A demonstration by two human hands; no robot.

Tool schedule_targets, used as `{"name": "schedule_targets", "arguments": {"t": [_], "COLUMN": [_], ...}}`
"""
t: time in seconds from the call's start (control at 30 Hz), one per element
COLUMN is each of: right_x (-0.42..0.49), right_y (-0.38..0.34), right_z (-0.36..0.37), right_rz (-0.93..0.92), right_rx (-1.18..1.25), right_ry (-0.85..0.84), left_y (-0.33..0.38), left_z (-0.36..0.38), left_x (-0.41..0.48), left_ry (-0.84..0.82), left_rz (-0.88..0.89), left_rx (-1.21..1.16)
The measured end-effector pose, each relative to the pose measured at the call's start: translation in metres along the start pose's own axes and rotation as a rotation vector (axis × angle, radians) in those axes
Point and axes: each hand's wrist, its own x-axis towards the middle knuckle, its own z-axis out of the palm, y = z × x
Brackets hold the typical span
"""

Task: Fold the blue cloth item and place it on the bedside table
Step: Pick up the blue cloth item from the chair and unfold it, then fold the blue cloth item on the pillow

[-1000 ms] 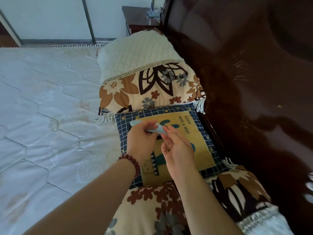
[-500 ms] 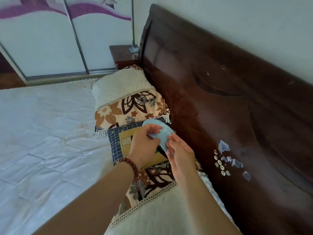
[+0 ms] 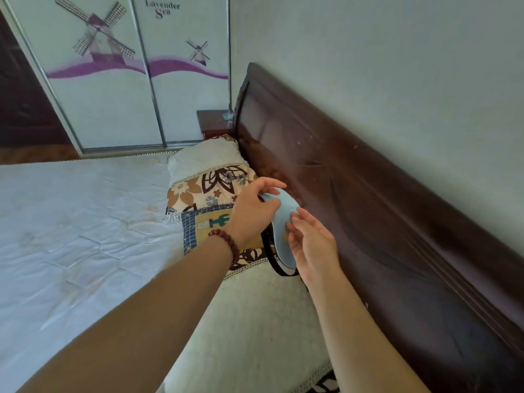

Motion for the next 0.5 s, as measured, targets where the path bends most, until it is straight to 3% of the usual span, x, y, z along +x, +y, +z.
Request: {"name": "schedule_targets", "arguments": {"t": [0.2,0.5], "right_x": [-0.044,-0.077], "right_y": [-0.002,0.034], "right_z": [-0.011,-0.011], "right_rz": [-0.021,-0.072], "right_rx": [-0.029,-0.24], "right_ry": [-0.06,0.022], "left_y": [0.024,0.014], "left_z": [-0.008,-0.037], "left_x": [-0.048,-0.091], "left_ry": [0.087,0.105], "left_rz": [-0.044,-0.17], "left_rx": [-0.022,-0.065]}}
